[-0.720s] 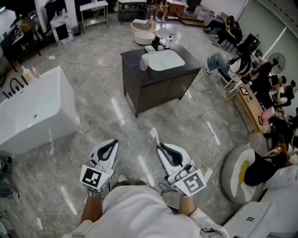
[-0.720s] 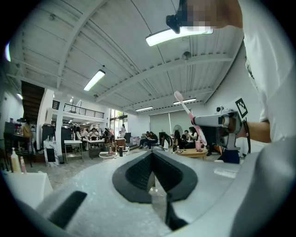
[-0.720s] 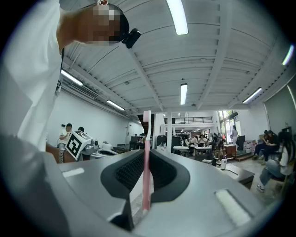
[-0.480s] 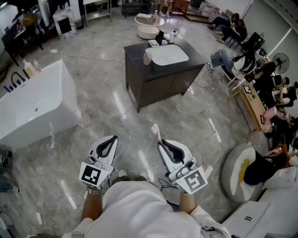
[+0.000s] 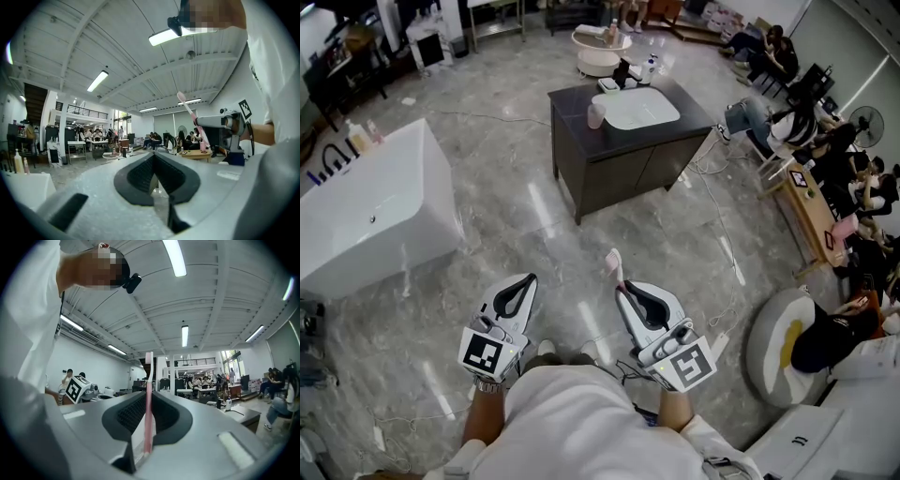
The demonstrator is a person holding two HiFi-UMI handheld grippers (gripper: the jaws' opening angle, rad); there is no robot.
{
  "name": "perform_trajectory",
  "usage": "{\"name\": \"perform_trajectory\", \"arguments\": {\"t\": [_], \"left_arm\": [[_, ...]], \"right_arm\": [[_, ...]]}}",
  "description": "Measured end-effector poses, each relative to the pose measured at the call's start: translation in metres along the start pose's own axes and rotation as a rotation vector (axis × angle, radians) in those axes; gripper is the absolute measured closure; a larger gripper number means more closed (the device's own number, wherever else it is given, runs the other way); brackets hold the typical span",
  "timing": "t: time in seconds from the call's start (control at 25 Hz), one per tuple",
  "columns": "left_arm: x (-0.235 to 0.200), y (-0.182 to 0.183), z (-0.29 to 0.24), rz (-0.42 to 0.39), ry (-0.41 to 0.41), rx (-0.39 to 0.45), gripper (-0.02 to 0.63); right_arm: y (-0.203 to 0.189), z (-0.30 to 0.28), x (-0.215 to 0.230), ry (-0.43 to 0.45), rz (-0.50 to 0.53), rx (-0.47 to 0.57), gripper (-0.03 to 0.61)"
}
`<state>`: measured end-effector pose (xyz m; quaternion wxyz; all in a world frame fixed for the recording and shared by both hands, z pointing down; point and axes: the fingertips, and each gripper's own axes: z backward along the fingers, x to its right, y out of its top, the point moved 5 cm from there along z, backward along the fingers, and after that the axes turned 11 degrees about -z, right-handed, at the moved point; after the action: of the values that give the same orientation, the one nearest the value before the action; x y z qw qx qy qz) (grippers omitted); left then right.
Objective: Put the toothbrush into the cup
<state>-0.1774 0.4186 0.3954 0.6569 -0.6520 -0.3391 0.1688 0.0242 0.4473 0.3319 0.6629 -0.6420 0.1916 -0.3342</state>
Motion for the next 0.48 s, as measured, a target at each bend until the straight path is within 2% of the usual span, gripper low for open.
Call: {"name": "perform_trajectory", "arguments": {"t": [0.2, 0.36, 0.48], "left_arm": [[0.01, 0.003, -0.007, 0.001, -0.014, 0.002, 0.615], [0.017, 0.008, -0.022, 0.0, -0.061, 0.011, 0.615], [0.021, 0.017, -0.031, -0.001, -0.052, 0.043, 0.615]], "right_arm": [[0.0, 0.01, 0.007, -0.005, 0.0, 0.0, 0.531], [-0.002, 0.015, 0.015, -0.008, -0.001, -0.012, 0.531], [0.0, 0.02, 0.022, -0.018, -0.005, 0.001, 0.531]]}}
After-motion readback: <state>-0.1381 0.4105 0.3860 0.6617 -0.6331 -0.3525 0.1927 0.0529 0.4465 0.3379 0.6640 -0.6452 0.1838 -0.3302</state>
